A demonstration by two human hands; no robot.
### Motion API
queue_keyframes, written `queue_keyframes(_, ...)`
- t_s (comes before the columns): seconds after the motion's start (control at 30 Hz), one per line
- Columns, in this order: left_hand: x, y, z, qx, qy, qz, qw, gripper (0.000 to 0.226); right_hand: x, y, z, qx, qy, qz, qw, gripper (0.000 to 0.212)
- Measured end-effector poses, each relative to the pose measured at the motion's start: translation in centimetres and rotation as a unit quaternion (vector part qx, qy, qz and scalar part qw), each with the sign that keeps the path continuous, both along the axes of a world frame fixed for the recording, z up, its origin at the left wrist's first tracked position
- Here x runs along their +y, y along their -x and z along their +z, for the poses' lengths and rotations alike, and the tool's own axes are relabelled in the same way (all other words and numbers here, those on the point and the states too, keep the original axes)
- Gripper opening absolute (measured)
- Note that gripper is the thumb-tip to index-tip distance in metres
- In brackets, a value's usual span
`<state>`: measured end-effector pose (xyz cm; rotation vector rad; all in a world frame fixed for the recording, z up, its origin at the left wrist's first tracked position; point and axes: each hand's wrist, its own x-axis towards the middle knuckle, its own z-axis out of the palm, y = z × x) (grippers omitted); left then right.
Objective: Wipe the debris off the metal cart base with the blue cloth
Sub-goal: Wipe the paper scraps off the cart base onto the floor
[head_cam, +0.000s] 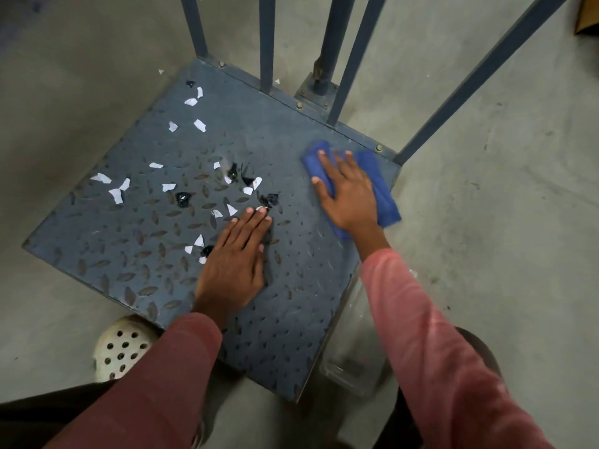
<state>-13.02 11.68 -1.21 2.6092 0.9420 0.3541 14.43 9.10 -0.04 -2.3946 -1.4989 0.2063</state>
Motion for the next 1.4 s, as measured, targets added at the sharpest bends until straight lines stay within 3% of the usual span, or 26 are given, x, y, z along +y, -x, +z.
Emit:
queue_keyframes(0.1,0.1,-0.1,0.0,0.010,-0.001,0.001,1.000,0.056,-2.3,0.1,-0.5,-0.009,0.003,-0.171,0.985,0.062)
queue_keyframes(0.23,0.0,-0.1,0.1,0.005,-0.001,0.001,1.000,0.057,0.8,1.0,-0.1,0.037,0.037,-0.237,0.970,0.061)
queue_keyframes(0.3,0.0,-0.1,0.1,0.003,-0.004,0.003,1.000,0.057,2.2,1.0,0.1,0.046,0.051,-0.183,0.981,0.062)
queue_keyframes(0.4,-0.1,-0.1,0.1,-0.001,-0.005,0.003,1.000,0.057,1.5,1.1,0.2,0.041,0.027,0.013,0.999,0.060)
queue_keyframes(0.47,-0.2,-0.1,0.2,-0.003,-0.005,0.003,1.000,0.057,-1.3,1.3,0.1,0.034,-0.008,0.090,0.995,0.058)
queue_keyframes(0.57,-0.1,-0.1,0.3,0.001,-0.005,0.001,1.000,0.056,-3.2,0.2,-0.3,0.009,-0.023,-0.002,1.000,0.055)
queue_keyframes(0.67,-0.2,0.0,0.4,0.003,-0.002,0.000,1.000,0.056,-0.3,-0.8,-0.2,0.003,0.018,-0.131,0.991,0.057)
queue_keyframes(0.73,-0.1,0.0,0.4,0.004,-0.001,0.001,1.000,0.056,2.0,-0.7,0.0,0.013,0.051,-0.166,0.985,0.059)
queue_keyframes(0.8,-0.1,0.0,0.3,0.002,0.000,-0.001,1.000,0.056,3.2,0.9,0.1,0.002,0.068,-0.124,0.990,0.062)
queue_keyframes(0.9,-0.1,0.0,0.6,-0.003,0.012,0.002,1.000,0.056,0.1,5.2,0.1,-0.018,0.033,0.033,0.999,0.059)
queue_keyframes(1.03,-0.1,-0.1,0.8,-0.003,0.017,0.005,1.000,0.056,-4.9,4.9,-0.3,-0.021,0.040,-0.062,0.997,0.059)
queue_keyframes(1.2,0.0,0.0,0.7,0.001,0.017,0.001,1.000,0.056,1.0,1.2,-0.4,-0.007,0.071,-0.159,0.985,0.061)
queue_keyframes(1.3,0.0,-0.1,0.8,-0.002,0.016,0.001,1.000,0.056,2.1,2.8,-0.4,-0.019,0.074,-0.101,0.992,0.061)
queue_keyframes(1.4,0.0,-0.2,1.0,-0.001,0.017,0.000,1.000,0.056,1.2,2.7,0.0,0.001,0.012,-0.010,1.000,0.056)
